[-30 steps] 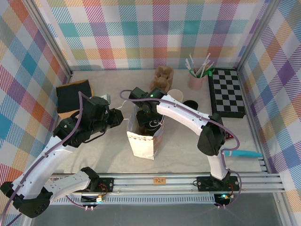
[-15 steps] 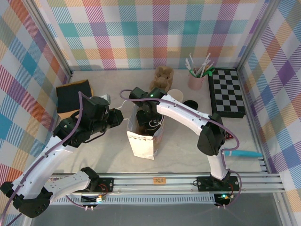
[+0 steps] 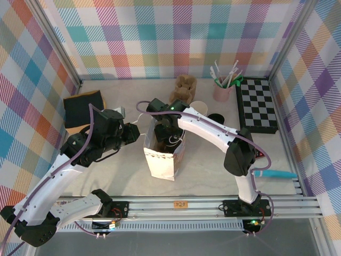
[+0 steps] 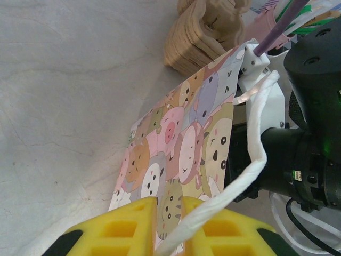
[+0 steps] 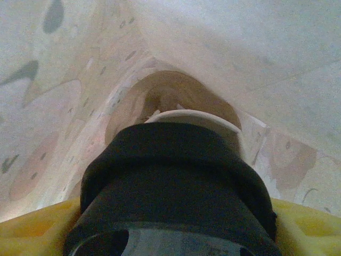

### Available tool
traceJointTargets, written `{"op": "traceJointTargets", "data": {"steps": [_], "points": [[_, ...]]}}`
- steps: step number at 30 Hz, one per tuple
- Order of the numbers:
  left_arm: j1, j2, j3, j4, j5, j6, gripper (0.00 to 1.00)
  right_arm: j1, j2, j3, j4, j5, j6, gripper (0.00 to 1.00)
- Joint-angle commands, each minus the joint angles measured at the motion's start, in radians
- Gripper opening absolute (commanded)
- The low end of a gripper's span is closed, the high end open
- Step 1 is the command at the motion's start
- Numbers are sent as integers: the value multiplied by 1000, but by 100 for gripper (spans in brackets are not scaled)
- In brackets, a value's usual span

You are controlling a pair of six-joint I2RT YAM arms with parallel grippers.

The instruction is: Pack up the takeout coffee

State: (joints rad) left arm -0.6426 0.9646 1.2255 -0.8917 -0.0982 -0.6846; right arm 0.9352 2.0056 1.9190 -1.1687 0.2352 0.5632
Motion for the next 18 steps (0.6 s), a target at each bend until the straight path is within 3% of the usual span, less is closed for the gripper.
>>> {"op": "traceJointTargets", "data": {"steps": [1, 18], "points": [[7, -17, -14, -24, -3, 8, 19, 2, 28, -46, 6, -45, 9, 62], [7, -18, -14, -24, -3, 6, 19, 2, 27, -60, 14, -46, 10, 62]]}}
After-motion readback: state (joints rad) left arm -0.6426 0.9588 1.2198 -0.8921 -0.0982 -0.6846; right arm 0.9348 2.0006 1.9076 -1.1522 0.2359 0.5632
